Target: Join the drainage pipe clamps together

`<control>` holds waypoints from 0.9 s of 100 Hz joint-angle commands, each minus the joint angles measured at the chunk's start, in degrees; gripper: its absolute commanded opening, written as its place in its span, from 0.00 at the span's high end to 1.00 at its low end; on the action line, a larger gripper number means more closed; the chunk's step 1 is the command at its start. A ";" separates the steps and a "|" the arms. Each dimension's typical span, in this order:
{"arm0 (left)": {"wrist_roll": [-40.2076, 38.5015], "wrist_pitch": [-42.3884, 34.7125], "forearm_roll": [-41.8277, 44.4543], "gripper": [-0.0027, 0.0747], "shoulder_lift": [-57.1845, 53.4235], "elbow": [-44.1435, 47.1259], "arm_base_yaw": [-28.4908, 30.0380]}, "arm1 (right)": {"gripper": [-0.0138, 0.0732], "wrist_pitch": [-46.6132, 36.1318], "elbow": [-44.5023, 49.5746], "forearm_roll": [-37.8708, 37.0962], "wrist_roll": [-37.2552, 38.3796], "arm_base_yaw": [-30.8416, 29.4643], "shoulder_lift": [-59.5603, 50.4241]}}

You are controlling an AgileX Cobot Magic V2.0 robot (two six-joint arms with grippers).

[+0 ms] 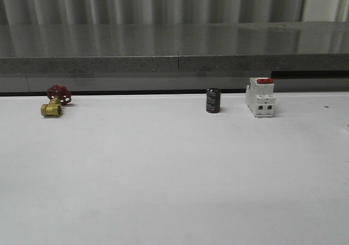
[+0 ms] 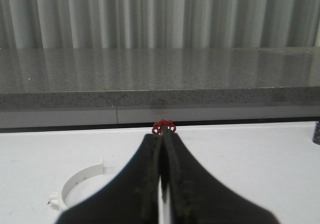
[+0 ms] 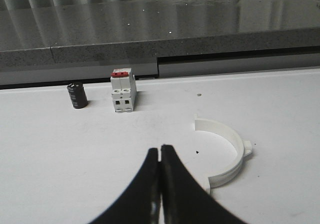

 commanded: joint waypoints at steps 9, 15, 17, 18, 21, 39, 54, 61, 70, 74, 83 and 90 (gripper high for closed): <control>-0.62 0.22 -0.71 0.99 0.81 -6.30 0.04 | 0.92 -4.74 -0.90 -0.12 -0.55 -0.36 -0.83; -0.62 3.16 -1.45 0.99 3.19 -10.60 0.04 | 0.92 -4.74 -0.90 -0.12 -0.55 -0.36 -0.83; -0.62 4.48 -1.42 0.99 4.24 -12.38 0.04 | 0.92 -4.74 -0.90 -0.12 -0.55 -0.36 -0.83; -0.62 5.48 -1.42 0.99 4.62 -12.99 0.04 | 0.92 -4.74 -0.90 -0.12 -0.55 -0.36 -0.83; -0.62 7.64 -1.42 0.99 6.27 -16.16 0.04 | 0.92 -4.74 -0.90 -0.12 -0.55 -0.36 -0.83; -0.62 27.98 -1.03 0.99 20.60 -32.14 0.04 | 0.92 -4.74 -0.90 -0.12 -0.55 -0.36 -0.83; -0.62 36.62 -2.65 0.99 32.15 -41.19 0.04 | 0.92 -4.74 -0.90 -0.12 -0.55 -0.36 -0.83; -0.62 35.81 -4.51 0.99 36.40 -43.06 0.04 | 0.92 -4.74 -0.90 -0.12 -0.55 -0.36 -0.83; -0.62 32.81 -5.73 0.99 40.98 -43.56 0.04 | 0.92 -4.74 -0.90 -0.12 -0.55 -0.36 -0.83; -0.62 31.71 -6.10 0.99 42.84 -43.56 0.04 | 0.92 -4.74 -0.90 -0.12 -0.55 -0.36 -0.83; -0.62 30.53 -6.89 0.99 46.59 -43.56 0.04 | 0.92 -4.74 -0.90 -0.12 -0.55 -0.36 -0.83; -0.62 29.88 -6.89 0.99 48.76 -43.56 0.04 | 0.92 -4.74 -0.90 -0.12 -0.55 -0.36 -0.83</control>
